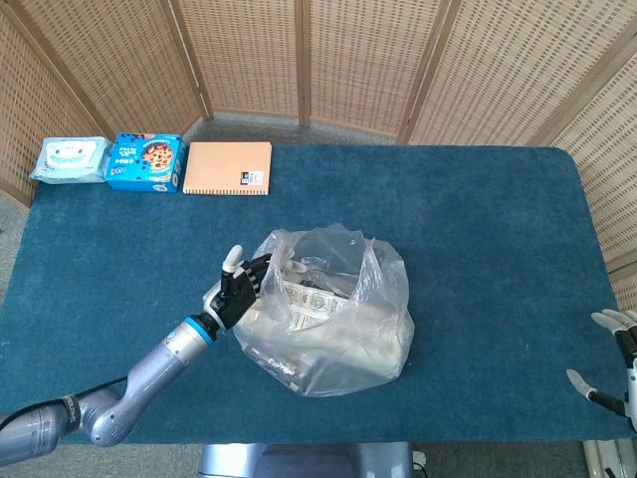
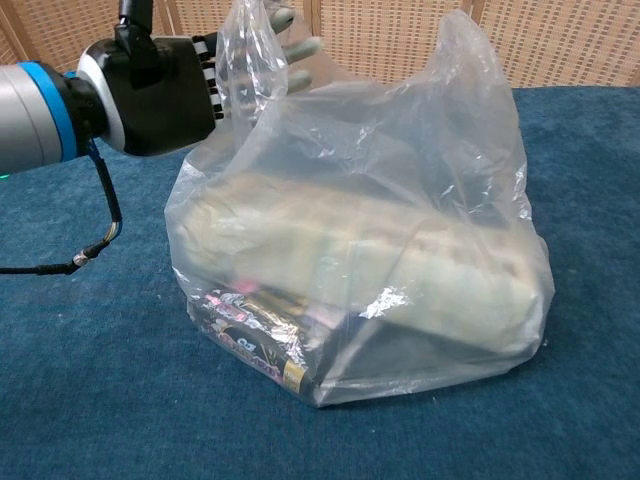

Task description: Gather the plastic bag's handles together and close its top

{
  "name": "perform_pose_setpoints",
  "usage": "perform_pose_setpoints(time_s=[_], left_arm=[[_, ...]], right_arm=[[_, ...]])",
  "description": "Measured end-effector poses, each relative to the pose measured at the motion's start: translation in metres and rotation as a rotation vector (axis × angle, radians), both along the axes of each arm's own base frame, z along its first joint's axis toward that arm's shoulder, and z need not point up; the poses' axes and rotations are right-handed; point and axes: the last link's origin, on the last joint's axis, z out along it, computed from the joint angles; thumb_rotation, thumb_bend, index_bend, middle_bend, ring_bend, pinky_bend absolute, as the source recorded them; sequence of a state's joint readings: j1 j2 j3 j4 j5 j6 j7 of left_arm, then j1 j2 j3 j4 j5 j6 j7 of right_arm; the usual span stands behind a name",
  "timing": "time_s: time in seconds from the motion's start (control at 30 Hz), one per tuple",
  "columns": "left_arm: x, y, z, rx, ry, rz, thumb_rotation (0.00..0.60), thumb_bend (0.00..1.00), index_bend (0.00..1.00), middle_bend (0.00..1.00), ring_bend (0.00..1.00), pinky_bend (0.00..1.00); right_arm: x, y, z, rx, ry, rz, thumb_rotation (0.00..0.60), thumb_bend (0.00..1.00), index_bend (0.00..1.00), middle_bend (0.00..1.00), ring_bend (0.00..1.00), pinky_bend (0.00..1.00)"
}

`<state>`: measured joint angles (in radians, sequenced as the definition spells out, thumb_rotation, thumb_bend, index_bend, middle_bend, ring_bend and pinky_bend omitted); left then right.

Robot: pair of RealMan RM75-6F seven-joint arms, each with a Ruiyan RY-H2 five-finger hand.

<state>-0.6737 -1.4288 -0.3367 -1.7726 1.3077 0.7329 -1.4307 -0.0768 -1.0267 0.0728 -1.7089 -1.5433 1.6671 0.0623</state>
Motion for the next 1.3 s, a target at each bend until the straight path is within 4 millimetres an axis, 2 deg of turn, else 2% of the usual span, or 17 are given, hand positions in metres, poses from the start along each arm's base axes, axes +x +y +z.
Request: perform_pose_setpoints(time_s=[0.4,0.5,0.73,0.93,1.0,1.07,1.13,1.3], left_arm=[[0.019,0.022,0.012,-0.136,-0.206,0.044,0.0,0.1,0.32,0.36,0.34,0.47],[0.023,0.024,0.012,-0.179,-0.236,0.061,0.0,0.1,0.32,0.38,0.4,0.48],[0.02,0.024,0.011,-0.256,-0.292,0.093,0.0,0.1,0.32,0.51,0.58,0.62],[0.01,0.023,0.011,-0.331,-0.334,0.152,0.0,0.1,0.32,0.53,0.59,0.67],[0.007,0.023,0.012,-0.334,-0.336,0.146,0.0,0.1,0.32,0.54,0.59,0.65],[0.005,0.024,0.014,-0.334,-0.34,0.13,0.0,0.1,0.32,0.54,0.56,0.53],[0.004,0.025,0.017,-0.334,-0.358,0.119,0.0,0.11,0.32,0.54,0.51,0.47],[0.001,0.032,0.029,-0.311,-0.457,0.111,0.0,0.15,0.27,0.5,0.42,0.46]], right_arm=[[-0.001,0.002,0.001,-0.007,-0.001,-0.005,0.544,0.19,0.23,0.23,0.17,0.16],[0.001,0.0,-0.001,-0.003,-0.005,0.007,0.545,0.19,0.23,0.23,0.17,0.16],[-0.001,0.0,0.001,-0.009,-0.002,0.0,0.544,0.19,0.23,0.23,0.17,0.16],[0.0,-0.002,-0.001,-0.002,-0.005,0.003,0.544,0.19,0.23,0.23,0.17,0.16],[0.0,-0.002,-0.001,-0.002,-0.005,0.004,0.544,0.19,0.23,0.23,0.17,0.16],[0.0,-0.002,-0.001,-0.002,-0.005,0.005,0.544,0.19,0.23,0.23,0.17,0.16],[0.0,-0.002,-0.001,-0.003,-0.005,0.005,0.544,0.19,0.23,0.23,0.17,0.16],[0.002,-0.003,-0.001,-0.002,-0.005,0.008,0.545,0.19,0.23,0.23,0.17,0.16]])
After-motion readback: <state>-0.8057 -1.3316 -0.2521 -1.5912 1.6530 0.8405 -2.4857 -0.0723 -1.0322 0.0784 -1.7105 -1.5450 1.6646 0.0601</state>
